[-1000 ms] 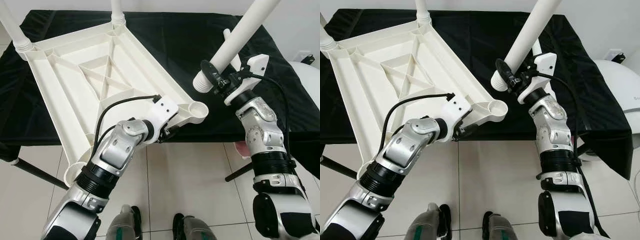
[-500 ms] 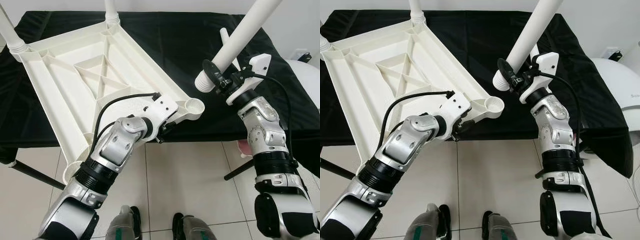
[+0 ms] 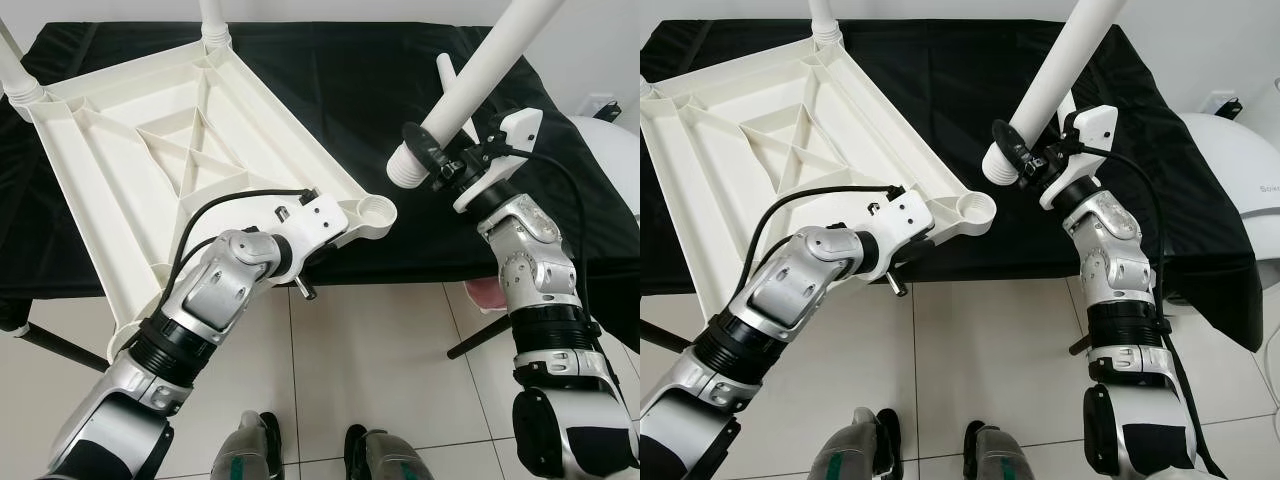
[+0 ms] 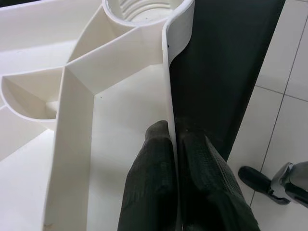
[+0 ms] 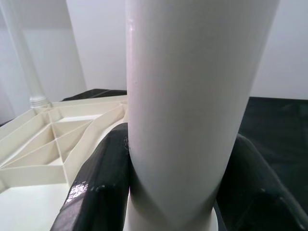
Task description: Building children table
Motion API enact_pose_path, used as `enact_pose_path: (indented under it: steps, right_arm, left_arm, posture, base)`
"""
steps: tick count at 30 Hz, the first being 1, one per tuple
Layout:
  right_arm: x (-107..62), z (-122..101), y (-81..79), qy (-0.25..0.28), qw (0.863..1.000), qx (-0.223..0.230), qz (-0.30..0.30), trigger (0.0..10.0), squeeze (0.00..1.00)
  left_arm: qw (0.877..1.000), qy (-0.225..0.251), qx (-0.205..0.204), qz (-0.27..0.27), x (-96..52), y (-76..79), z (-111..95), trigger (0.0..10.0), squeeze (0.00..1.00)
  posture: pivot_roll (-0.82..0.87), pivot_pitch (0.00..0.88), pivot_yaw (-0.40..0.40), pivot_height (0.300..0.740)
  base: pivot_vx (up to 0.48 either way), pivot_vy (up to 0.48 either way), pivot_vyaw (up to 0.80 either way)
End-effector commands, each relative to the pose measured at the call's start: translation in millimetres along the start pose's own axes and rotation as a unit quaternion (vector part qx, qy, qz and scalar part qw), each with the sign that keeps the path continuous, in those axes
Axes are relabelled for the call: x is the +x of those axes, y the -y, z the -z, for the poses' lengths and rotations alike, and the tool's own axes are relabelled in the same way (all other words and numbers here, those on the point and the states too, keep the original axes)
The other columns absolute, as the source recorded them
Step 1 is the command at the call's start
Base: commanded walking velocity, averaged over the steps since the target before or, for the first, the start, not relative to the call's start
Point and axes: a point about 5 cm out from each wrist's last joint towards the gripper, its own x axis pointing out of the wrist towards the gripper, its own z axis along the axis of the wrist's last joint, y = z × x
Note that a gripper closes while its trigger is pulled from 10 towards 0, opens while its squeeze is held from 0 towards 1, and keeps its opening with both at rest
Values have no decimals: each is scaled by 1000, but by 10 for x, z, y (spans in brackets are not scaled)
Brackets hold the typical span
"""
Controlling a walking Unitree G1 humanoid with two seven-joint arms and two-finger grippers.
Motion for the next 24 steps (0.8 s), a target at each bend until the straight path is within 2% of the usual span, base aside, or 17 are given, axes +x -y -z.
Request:
enact_pose_path:
  steps: [1, 8, 16, 24]
  right_arm:
    - [-9, -10, -46, 2, 1000, 4, -21, 10000, 0]
    - [-13, 141, -141, -25, 998, 18, -61, 10000, 0]
    - [14, 312, -212, -57, 993, 30, -99, 10000, 0]
    - [-9, 415, -203, -78, 990, 32, -111, 10000, 0]
  left_arm:
    - [999, -34, 10, -2, -24, 11, 116, 10000, 0]
    - [999, -27, 23, 8, -104, 1, 71, 10000, 0]
    - [1000, -19, 22, 7, -117, 21, 19, 10000, 0]
    - [1000, -18, 20, 7, -138, 39, 17, 10000, 0]
  posture:
    - [-55, 170, -4, 740]
    - [-47, 167, -13, 740]
    - [-34, 157, -30, 740]
    - [-30, 152, -37, 740]
  base:
    - [0, 0, 0]
    - [0, 0, 0]
    - [0, 0, 0]
    - [0, 0, 0]
